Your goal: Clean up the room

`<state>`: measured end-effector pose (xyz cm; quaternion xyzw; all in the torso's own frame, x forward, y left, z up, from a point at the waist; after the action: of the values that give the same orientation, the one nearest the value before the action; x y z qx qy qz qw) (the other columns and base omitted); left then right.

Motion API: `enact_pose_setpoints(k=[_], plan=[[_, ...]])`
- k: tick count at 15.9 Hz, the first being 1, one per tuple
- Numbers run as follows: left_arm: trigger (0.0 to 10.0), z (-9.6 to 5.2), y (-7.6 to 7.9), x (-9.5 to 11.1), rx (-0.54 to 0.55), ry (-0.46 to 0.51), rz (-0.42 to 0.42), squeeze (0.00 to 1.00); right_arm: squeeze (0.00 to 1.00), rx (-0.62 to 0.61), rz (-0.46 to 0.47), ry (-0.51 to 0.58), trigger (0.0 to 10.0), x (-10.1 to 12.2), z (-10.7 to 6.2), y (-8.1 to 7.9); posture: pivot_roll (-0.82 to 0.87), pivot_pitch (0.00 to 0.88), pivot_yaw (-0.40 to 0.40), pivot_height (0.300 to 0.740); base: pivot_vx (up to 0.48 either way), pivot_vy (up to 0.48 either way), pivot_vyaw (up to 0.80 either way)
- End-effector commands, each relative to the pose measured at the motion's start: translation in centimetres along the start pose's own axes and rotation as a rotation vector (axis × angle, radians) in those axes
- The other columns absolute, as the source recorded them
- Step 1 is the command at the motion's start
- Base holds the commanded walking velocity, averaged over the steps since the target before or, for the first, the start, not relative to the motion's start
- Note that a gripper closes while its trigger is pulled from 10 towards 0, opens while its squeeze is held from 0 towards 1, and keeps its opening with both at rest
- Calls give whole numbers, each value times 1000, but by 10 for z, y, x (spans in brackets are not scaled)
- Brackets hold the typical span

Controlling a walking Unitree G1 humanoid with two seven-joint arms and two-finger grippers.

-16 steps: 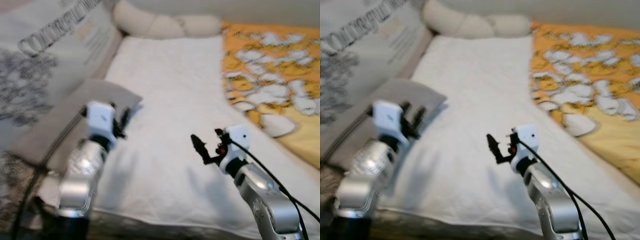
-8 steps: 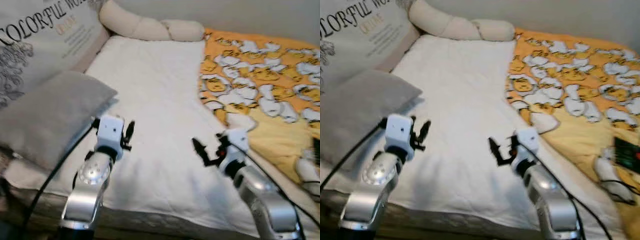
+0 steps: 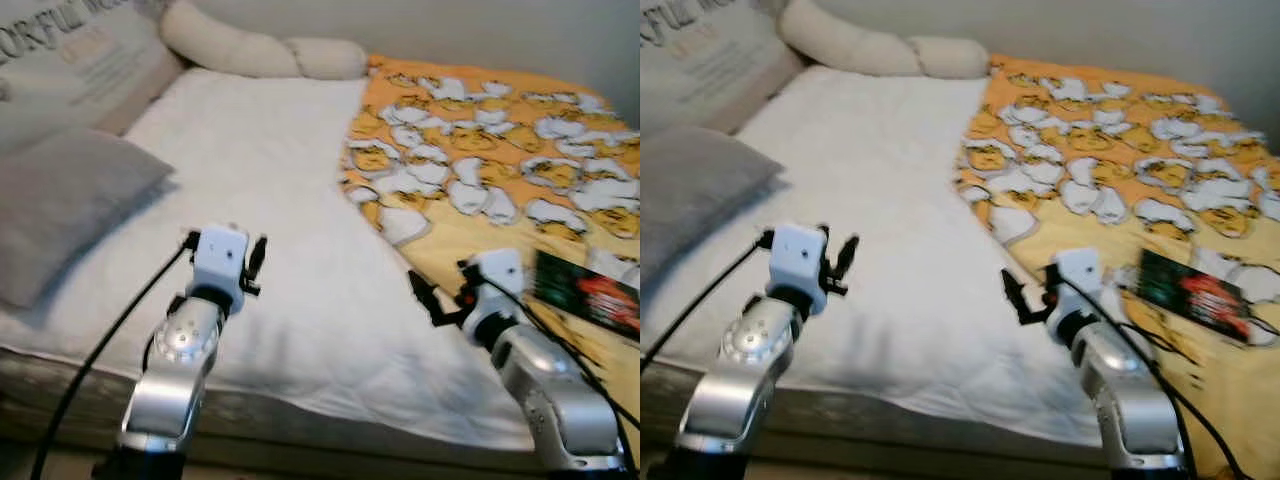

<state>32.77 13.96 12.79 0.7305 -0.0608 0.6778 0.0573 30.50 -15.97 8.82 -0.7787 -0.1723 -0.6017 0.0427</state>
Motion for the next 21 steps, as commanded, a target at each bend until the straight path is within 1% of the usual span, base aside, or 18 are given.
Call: enact_pose_setpoints(k=[1,5,6,9,11,14,15,16,19,21], plan=[[10000,1,-3,-5,6,-20,1,0,0,4,-12,13,10000,5,2,-2,-41,0,0,740,0,-480,0],[10000,2,-4,-5,-1,-23,4,0,0,-10,4,-4,10000,-1,2,-7,-38,0,11,740,0,-480,0],[10000,2,-7,-4,8,-22,-28,0,0,2,7,-1,10000,0,3,-12,-35,0,10,740,0,0,0],[10000,2,-13,-1,32,-12,-63,0,0,17,9,3,10000,2,6,-19,-33,0,12,740,0,0,0],[10000,-1,-8,-3,-13,-17,-25,0,0,16,-5,1,10000,1,6,-21,-29,0,14,740,0,0,0],[10000,-2,-8,-2,-20,-8,-46,0,0,18,-2,7,10000,3,8,-23,-24,0,10,740,0,0,0],[10000,-2,-8,-1,-24,-6,-66,0,0,27,-11,8,10000,4,9,-25,-22,0,8,740,0,0,0],[10000,-4,-8,-2,-31,-8,-77,0,0,37,-18,14,10000,7,11,-28,-16,0,4,740,296,0,0],[10000,-6,-10,-4,-30,-16,-83,0,0,35,-18,-2,10000,6,13,-29,-9,0,-5,740,310,0,0],[10000,-7,-10,-4,-29,-17,-91,0,0,42,-23,-9,10000,5,14,-31,-7,0,-7,740,326,0,-800]])
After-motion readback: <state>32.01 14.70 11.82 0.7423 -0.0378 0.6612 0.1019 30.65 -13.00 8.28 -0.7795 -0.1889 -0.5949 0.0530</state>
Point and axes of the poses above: a point about 5 cm out from each wrist's last joint towards the gripper, its own z axis pointing out of the wrist towards the gripper, its own x axis along the axis of the wrist's last joint, y = z × x, the point moved 5 cm from there along z, pointing out of the wrist towards the gripper, and after that the axes turned 13 degrees about -z, right-handed, at the moved point
